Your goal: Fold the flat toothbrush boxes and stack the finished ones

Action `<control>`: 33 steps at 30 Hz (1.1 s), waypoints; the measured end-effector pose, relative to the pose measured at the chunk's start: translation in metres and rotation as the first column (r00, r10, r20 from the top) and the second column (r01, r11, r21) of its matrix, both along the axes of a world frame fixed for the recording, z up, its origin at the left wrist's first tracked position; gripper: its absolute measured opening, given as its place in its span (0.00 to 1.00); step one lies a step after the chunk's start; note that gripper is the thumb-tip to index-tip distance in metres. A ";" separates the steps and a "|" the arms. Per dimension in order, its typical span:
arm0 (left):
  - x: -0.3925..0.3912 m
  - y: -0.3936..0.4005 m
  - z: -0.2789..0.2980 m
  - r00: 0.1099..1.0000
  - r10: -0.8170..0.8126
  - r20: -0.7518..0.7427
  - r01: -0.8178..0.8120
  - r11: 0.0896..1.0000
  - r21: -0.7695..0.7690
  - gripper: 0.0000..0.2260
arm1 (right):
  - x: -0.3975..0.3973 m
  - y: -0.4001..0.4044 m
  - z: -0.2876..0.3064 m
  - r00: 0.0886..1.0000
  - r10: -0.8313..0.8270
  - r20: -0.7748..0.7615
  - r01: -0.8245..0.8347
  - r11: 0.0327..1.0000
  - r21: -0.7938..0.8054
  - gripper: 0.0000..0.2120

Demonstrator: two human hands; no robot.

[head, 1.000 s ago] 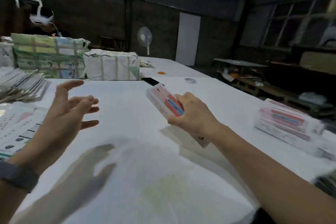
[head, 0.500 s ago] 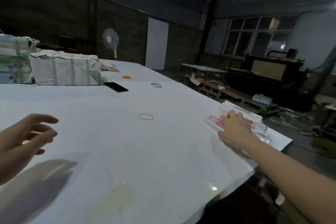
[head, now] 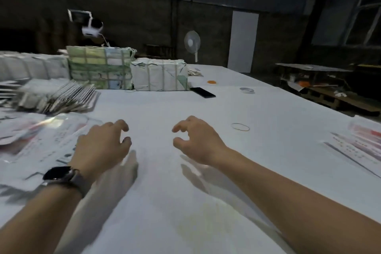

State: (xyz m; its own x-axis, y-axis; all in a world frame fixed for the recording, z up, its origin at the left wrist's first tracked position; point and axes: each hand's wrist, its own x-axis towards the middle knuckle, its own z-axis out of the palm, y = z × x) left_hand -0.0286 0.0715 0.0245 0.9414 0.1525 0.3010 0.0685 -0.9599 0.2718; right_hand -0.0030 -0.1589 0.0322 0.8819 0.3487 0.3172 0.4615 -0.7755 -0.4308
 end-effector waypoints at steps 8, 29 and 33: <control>0.001 0.051 -0.002 0.957 0.188 -0.221 -0.167 0.980 0.110 0.24 | -0.003 0.045 -0.040 0.975 0.130 0.183 -0.189 0.914 0.359 0.09; -0.025 0.013 0.044 0.826 -0.135 0.547 0.128 0.990 0.052 0.18 | -0.003 0.048 -0.040 0.982 0.187 0.008 -0.154 0.782 0.604 0.11; -0.023 -0.020 0.034 0.817 -0.121 0.564 0.381 0.847 -0.370 0.17 | -0.006 0.054 -0.028 0.939 0.317 -0.132 -0.107 0.636 0.764 0.17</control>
State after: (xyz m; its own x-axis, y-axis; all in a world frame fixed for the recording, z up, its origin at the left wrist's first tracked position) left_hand -0.0512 0.0517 0.0586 0.6970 0.1708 0.6964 -0.4275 -0.6807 0.5949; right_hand -0.0087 -0.1047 0.0046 0.8943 0.2785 0.3501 0.3760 -0.0440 -0.9256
